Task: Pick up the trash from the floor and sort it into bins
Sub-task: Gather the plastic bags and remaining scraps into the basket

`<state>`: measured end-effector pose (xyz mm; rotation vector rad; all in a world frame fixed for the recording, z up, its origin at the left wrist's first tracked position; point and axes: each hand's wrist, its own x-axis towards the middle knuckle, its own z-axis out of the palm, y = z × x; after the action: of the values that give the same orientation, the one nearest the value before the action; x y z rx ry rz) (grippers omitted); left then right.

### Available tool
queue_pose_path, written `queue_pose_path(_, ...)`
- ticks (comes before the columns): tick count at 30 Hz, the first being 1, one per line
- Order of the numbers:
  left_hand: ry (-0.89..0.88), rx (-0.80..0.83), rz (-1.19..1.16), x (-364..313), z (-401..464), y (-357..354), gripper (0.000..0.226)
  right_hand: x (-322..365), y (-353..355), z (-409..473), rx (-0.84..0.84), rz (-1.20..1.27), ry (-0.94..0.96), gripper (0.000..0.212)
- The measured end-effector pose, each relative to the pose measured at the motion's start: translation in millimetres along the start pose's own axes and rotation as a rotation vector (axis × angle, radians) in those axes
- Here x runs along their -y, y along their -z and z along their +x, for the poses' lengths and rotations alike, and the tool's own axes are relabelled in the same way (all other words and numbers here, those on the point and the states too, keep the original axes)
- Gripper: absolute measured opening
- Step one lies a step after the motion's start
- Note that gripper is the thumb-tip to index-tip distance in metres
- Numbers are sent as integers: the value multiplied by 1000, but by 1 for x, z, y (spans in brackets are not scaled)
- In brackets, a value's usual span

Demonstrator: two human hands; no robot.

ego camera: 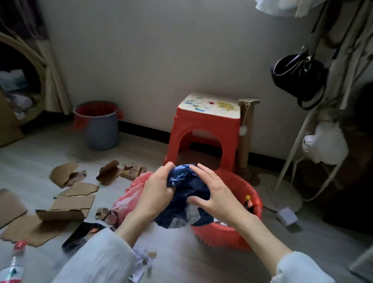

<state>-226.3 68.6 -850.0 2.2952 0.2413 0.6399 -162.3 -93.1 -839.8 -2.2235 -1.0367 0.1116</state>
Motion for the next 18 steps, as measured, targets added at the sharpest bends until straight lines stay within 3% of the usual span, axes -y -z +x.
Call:
queue_pose_path(3, 137, -99, -100, -12, -10, -12, 26, 4, -4, -3, 3, -188, -71, 68)
queue_pose_path(5, 165, -130, -155, -18, -9, -15, 23, 11, -4, -4, -93, -377, -142, 58)
queue_pose_path(7, 179, -165, -190, -22, -4, -12, 19, 22, -5, -2, -179, -397, -198, 50)
queue_pose_path(9, 198, -224, -221, -22, 0, -6, 18, 32, -13, 5, -171, -259, -238, 48)
queue_pose_path(14, 386, -318, -409, -16, 4, 0, 26, 44, -26, 12, 29, 191, -281, 50)
queue_pose_path(16, 411, -325, -455, -17, 8, 0, 25, 45, -26, 14, 14, 304, -358, 50)
queue_pose_path(18, 364, -307, -444, -18, 11, 1, 25, 50, -19, 15, -45, 615, -491, 47)
